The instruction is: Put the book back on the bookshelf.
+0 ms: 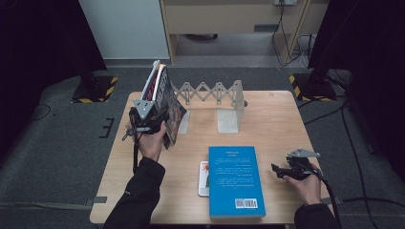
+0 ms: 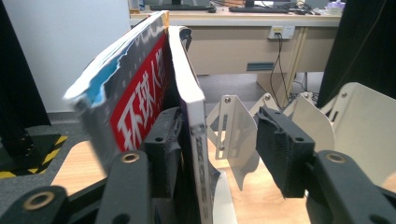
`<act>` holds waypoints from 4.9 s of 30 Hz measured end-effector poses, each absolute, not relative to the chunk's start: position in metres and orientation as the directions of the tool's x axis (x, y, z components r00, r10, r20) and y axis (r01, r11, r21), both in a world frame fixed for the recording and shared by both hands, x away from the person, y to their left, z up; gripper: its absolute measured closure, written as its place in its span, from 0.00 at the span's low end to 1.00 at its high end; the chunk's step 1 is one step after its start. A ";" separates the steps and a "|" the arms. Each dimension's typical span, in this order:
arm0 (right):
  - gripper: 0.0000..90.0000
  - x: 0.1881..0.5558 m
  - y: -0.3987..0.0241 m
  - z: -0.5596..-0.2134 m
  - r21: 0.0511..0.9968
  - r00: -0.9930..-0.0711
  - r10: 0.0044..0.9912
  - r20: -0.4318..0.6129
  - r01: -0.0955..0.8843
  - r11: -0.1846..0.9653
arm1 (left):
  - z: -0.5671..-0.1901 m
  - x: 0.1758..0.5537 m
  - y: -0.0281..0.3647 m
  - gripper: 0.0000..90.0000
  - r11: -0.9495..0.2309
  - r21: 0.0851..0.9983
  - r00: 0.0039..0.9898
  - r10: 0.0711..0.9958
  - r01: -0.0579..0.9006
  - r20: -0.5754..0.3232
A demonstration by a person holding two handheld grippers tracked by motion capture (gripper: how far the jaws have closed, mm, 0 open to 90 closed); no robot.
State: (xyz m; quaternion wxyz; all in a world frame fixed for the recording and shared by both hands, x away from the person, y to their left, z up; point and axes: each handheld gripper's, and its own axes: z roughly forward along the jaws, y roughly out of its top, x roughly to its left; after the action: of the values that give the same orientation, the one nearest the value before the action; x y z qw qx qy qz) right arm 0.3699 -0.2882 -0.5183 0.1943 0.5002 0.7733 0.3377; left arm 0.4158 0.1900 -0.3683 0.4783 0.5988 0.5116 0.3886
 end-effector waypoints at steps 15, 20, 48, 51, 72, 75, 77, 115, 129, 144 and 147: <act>0.29 0.368 -0.287 -0.511 0.745 -0.420 0.907 0.031 0.615 0.260 | -0.386 0.371 0.200 0.46 -0.004 0.962 0.300 0.951 0.272 -0.081; 0.29 0.366 -0.284 -0.506 0.759 -0.428 0.903 0.028 0.597 0.259 | -0.397 0.363 0.198 0.44 0.001 0.950 0.339 0.934 0.311 -0.112; 0.32 0.353 -0.254 -0.483 0.817 -0.507 0.857 0.092 0.531 0.226 | -0.469 0.343 0.143 0.38 -0.148 0.850 0.540 0.823 0.506 -0.178; 0.32 0.352 -0.252 -0.484 0.815 -0.516 0.850 0.105 0.534 0.224 | -0.476 0.343 0.136 0.37 -0.160 0.834 0.565 0.799 0.529 -0.205; 0.33 0.355 -0.235 -0.499 0.758 -0.540 0.804 0.248 0.625 0.186 | -0.501 0.344 0.102 0.35 -0.264 0.742 0.632 0.728 0.616 -0.266; 0.33 0.357 -0.231 -0.503 0.739 -0.541 0.798 0.265 0.646 0.192 | -0.505 0.344 0.099 0.34 -0.278 0.729 0.639 0.718 0.626 -0.276; 0.32 0.358 -0.230 -0.506 0.730 -0.539 0.795 0.279 0.657 0.190 | -0.506 0.344 0.097 0.32 -0.277 0.728 0.643 0.712 0.627 -0.283; 0.17 0.366 -0.222 -0.524 0.675 -0.549 0.703 0.452 0.726 0.132 | -0.525 0.351 0.088 0.15 -0.238 0.722 0.673 0.622 0.650 -0.401; 0.14 0.372 -0.225 -0.530 0.656 -0.530 0.684 0.501 0.748 0.099 | -0.524 0.352 0.085 0.06 -0.292 0.723 0.710 0.599 0.625 -0.372; 0.13 0.377 -0.221 -0.532 0.624 -0.506 0.674 0.538 0.777 0.085 | -0.521 0.355 0.088 0.14 -0.288 0.702 0.691 0.608 0.651 -0.391; 0.14 0.377 -0.220 -0.530 0.629 -0.513 0.681 0.523 0.771 0.098 | -0.521 0.356 0.088 0.14 -0.288 0.702 0.691 0.608 0.651 -0.391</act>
State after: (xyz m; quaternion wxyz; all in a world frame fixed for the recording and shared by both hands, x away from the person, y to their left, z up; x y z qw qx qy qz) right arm 0.3768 -0.2204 -0.5303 -0.0496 0.4910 0.7393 0.4581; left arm 0.3555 0.0878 -0.5207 0.4493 0.8023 0.3924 -0.0242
